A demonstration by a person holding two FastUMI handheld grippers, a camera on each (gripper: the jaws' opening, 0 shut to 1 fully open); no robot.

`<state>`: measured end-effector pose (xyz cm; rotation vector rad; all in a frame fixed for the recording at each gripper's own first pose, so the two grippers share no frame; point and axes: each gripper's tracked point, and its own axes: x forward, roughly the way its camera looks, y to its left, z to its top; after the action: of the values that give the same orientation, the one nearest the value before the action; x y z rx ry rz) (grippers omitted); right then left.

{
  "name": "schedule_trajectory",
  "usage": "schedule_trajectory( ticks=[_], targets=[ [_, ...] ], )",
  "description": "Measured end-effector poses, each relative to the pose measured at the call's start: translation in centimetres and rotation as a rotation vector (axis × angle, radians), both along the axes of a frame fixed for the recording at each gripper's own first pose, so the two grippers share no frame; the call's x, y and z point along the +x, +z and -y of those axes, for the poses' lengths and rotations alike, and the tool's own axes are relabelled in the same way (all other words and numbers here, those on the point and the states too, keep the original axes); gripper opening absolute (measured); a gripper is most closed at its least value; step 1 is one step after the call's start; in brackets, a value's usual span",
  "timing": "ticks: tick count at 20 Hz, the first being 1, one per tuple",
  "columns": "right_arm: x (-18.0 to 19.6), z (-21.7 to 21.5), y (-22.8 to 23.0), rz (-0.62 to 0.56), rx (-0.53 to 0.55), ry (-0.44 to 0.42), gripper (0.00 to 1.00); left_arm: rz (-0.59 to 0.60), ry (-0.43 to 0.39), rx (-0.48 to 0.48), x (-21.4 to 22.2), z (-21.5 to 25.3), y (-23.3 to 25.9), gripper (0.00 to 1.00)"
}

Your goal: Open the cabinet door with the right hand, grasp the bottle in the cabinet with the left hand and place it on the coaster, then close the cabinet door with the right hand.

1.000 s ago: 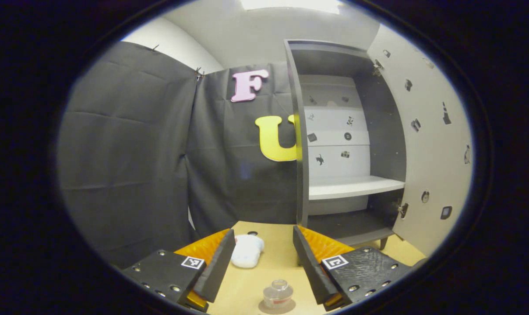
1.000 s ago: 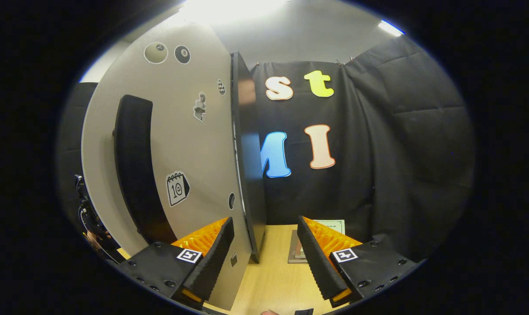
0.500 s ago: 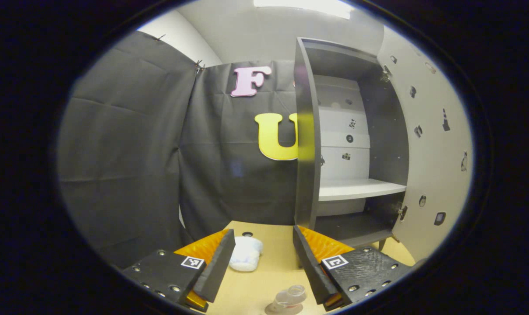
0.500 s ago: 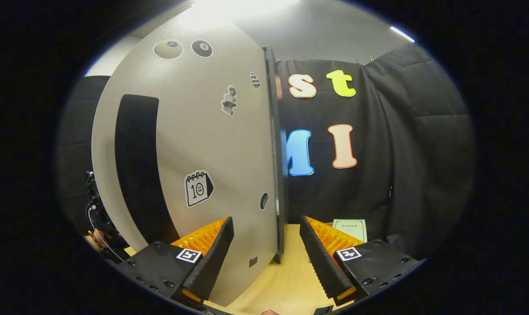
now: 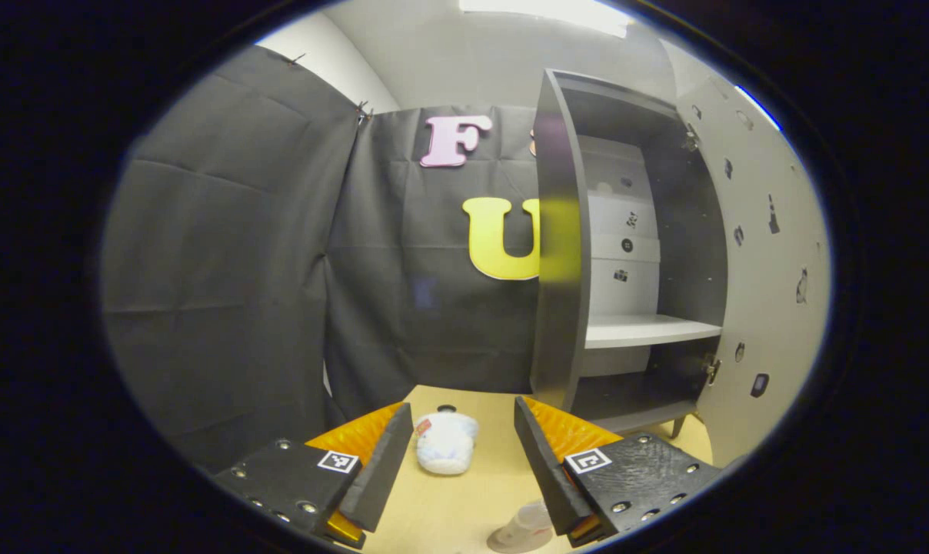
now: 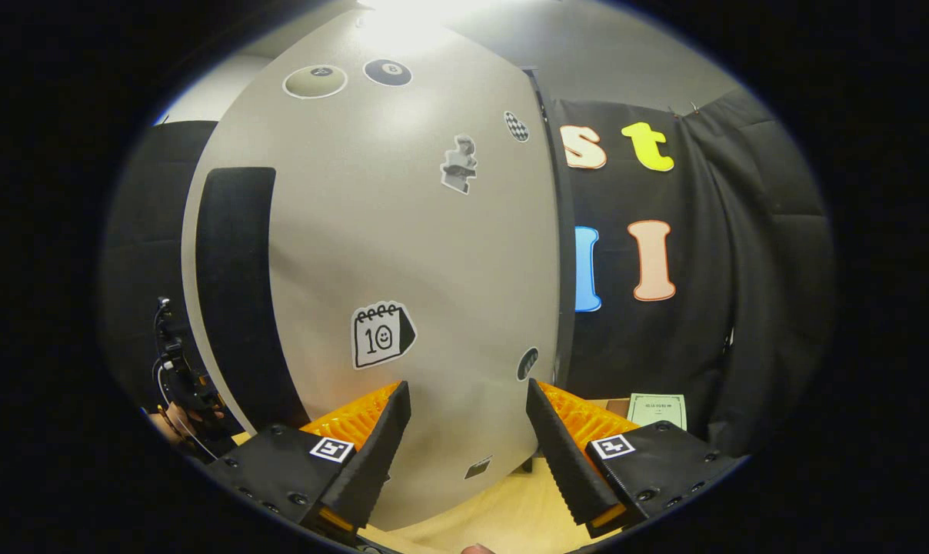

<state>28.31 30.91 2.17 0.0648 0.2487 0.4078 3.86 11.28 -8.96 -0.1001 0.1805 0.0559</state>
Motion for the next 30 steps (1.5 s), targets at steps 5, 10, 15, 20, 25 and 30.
schedule_trajectory(
  ticks=[5,10,15,20,25,30],
  targets=[
    [2.0,-3.3,-0.4,0.017,-0.003,0.000,0.96,-0.004,0.020,0.023,-1.0,-2.9,0.0,0.80],
    [4.4,-7.4,-0.6,0.043,-0.026,0.007,0.96,-0.009,0.052,0.060,-2.7,-6.3,0.0,0.80],
    [7.1,-8.0,0.0,0.104,-0.068,-0.089,0.97,-0.018,0.085,0.053,-4.8,-8.9,-0.4,0.80],
    [9.1,-8.6,0.1,0.108,-0.054,-0.144,0.89,-0.018,0.111,0.058,-6.3,-10.8,-0.7,0.80],
    [10.3,-9.2,0.0,0.087,-0.010,-0.170,0.89,-0.018,0.100,0.067,-6.6,-11.1,-0.8,0.80],
    [10.8,-9.4,-0.1,0.102,-0.011,-0.201,0.89,-0.011,0.049,0.073,-6.0,-10.1,-0.7,0.80]
  ],
)
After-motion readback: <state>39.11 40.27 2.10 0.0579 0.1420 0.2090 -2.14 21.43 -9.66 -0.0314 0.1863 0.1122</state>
